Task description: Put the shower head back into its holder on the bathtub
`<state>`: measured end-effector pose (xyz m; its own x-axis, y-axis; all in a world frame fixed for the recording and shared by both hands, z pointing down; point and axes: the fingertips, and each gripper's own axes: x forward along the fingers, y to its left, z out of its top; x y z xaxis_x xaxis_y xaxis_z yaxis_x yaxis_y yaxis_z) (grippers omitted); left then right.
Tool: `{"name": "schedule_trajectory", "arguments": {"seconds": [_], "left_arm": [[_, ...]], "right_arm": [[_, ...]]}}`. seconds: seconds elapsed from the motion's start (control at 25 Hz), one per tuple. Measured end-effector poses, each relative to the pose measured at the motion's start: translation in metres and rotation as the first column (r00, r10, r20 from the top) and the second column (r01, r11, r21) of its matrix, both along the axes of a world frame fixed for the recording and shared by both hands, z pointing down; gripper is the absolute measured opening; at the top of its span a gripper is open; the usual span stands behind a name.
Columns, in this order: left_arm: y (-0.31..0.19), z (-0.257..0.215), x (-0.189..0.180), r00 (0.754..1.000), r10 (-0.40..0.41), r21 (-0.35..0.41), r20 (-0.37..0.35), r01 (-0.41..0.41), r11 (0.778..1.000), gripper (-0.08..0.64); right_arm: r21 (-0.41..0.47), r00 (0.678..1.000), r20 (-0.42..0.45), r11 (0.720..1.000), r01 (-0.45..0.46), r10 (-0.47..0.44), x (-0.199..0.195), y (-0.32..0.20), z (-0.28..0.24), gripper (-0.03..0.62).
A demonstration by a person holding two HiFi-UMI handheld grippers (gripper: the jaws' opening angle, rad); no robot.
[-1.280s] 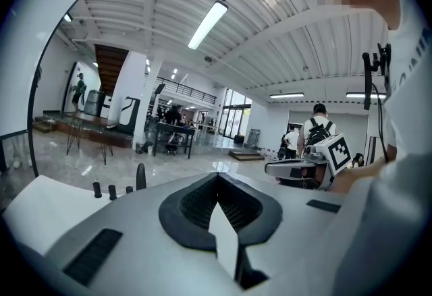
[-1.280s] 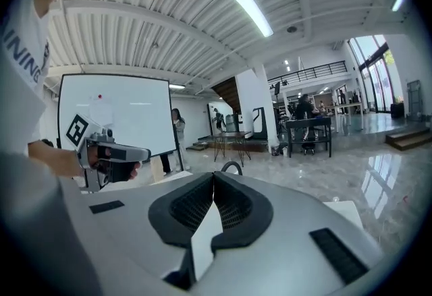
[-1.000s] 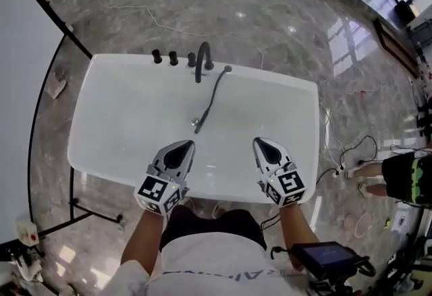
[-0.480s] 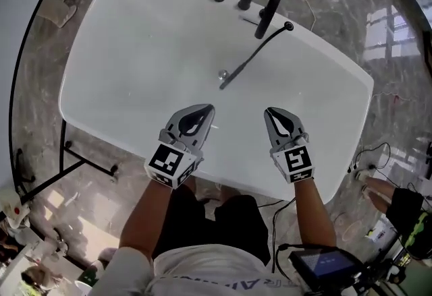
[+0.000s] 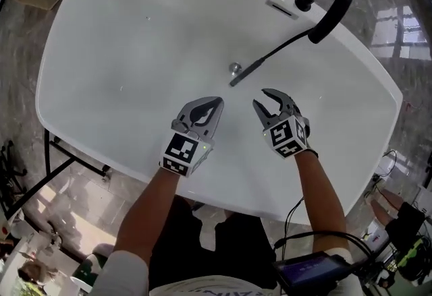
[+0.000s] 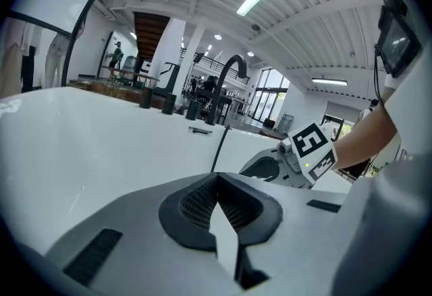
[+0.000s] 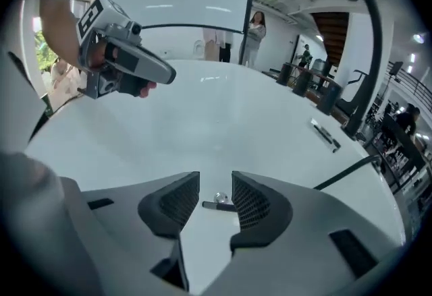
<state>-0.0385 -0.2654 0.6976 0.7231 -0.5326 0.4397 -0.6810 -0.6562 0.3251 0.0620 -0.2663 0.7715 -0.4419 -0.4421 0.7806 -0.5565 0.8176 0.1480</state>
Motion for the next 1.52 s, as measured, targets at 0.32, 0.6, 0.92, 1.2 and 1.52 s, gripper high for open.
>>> {"name": "schedule_trajectory", "arguments": {"seconds": [0.32,0.6,0.92,1.2,1.52], "left_arm": [[-0.027,0.093,-0.010,0.999,-0.044,-0.049,0.029,0.045,0.998,0.015],[-0.033,0.162,-0.013,0.996,-0.046,-0.082,0.081,0.052,0.995,0.015],[-0.024,0.205,0.003,0.996,0.028,-0.105,0.089,-0.019,0.994,0.015],[-0.006,0.226,0.010,0.986,0.134,-0.117,0.095,-0.122,0.986,0.015],[-0.018,0.228,0.001,0.993,0.100,-0.123,0.064,-0.091,0.988,0.015]], "right_arm": [[-0.032,0.874,-0.369,0.944,0.329,-0.317,0.017,-0.029,0.144,0.194],[-0.123,0.619,-0.606,0.828,0.546,-0.499,0.025,-0.039,0.245,0.216],[-0.209,0.316,-0.792,0.719,0.663,-0.522,0.028,-0.064,0.320,0.216],[-0.259,0.213,-0.843,0.719,0.645,-0.495,0.043,-0.080,0.356,0.216],[-0.309,0.133,-0.858,0.706,0.637,-0.496,0.045,-0.085,0.376,0.170]]}}
